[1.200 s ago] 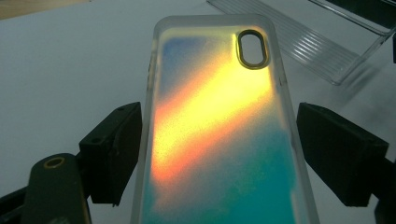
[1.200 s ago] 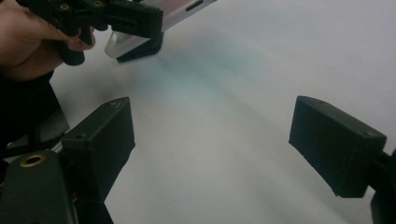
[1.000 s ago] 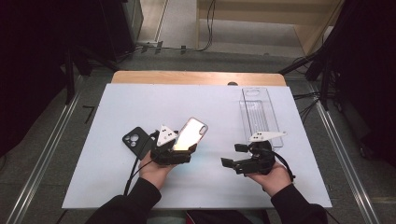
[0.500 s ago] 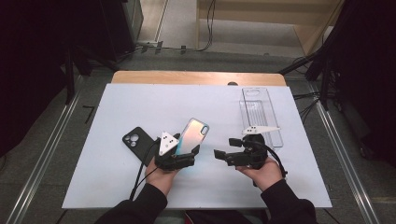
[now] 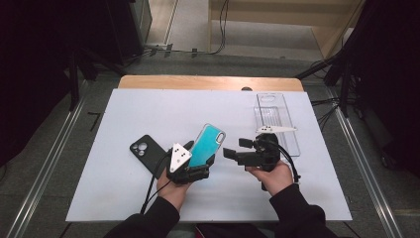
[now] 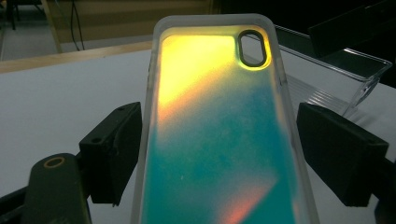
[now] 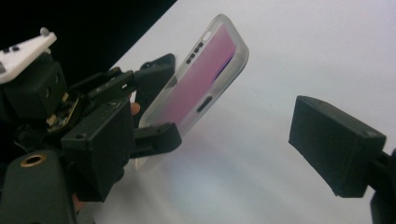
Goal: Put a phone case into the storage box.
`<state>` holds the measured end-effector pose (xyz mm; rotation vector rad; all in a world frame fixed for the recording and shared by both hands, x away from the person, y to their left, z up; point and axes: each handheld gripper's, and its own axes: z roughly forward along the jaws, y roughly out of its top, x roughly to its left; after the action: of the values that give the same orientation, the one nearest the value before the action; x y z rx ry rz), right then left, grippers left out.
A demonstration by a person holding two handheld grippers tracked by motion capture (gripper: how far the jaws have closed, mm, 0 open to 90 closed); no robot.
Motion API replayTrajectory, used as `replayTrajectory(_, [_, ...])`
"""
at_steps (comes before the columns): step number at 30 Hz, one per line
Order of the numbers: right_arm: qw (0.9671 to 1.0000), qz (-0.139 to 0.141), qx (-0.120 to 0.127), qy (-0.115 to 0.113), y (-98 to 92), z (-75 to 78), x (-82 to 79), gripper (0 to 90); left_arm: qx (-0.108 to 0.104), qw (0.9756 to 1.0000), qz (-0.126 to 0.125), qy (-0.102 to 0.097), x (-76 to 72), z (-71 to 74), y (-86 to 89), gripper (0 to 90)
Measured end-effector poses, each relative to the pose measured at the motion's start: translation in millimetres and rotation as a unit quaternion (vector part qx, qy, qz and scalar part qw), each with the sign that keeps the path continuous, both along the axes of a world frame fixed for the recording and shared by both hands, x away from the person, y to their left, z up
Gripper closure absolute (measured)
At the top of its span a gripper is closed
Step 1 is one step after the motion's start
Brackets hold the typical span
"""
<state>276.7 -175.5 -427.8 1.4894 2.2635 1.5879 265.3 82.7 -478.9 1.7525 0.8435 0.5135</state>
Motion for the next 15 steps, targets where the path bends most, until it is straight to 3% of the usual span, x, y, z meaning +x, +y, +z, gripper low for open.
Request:
replayTrajectory(11, [0.9999,0.000,0.000,0.012,12.8,0.8,18.6,14.1,-0.005,0.9999,0.007,-0.013,-5.1,2.8,-0.5,17.2])
replayTrajectory(15, [0.9997,0.002,0.010,0.022,17.5,-0.6,23.5,20.4,0.000,0.9998,0.011,-0.018,-6.9,3.4,-1.2,17.1])
